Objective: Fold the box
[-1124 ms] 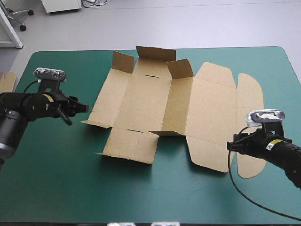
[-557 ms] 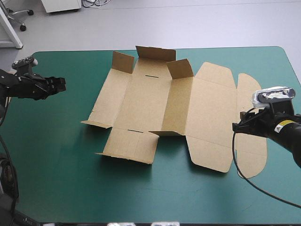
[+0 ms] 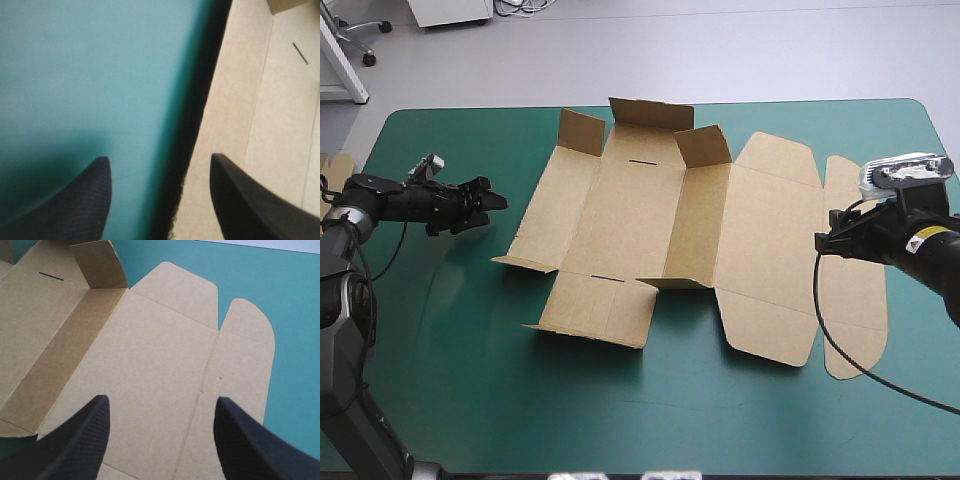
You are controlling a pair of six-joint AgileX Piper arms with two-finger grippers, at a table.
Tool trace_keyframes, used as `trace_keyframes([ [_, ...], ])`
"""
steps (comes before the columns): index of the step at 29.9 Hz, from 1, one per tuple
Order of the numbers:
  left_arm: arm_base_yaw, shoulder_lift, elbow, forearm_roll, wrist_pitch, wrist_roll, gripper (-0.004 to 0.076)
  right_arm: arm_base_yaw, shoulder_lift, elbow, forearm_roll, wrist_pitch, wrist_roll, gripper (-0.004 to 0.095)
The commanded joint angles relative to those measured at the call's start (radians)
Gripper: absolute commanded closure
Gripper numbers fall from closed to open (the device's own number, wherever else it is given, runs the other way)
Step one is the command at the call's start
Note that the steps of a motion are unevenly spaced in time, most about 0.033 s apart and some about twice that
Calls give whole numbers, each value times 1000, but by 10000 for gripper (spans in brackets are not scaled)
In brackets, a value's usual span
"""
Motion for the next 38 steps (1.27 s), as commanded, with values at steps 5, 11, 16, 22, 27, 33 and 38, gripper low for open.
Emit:
trace_keyframes([
  [5,-25,13,-30,-182,83,93,297,-10,-8,-38,-4,-62,19,332],
  [11,-90,31,-30,-162,85,99,297,-10,-8,-38,-4,-65,23,332],
  [16,-118,42,-30,-167,78,99,299,-10,-8,-38,-4,-54,23,332],
  [22,-129,42,-53,-276,88,144,299,-10,-8,-38,-4,-54,23,333],
  [27,-183,42,-98,-249,31,145,321,-10,-8,-38,-4,-54,23,332],
  [33,-217,43,-155,-136,-10,93,389,-10,-8,-38,-4,-39,23,333],
  [38,-219,45,-169,-21,-3,33,539,-10,-8,-38,-4,-38,23,332],
])
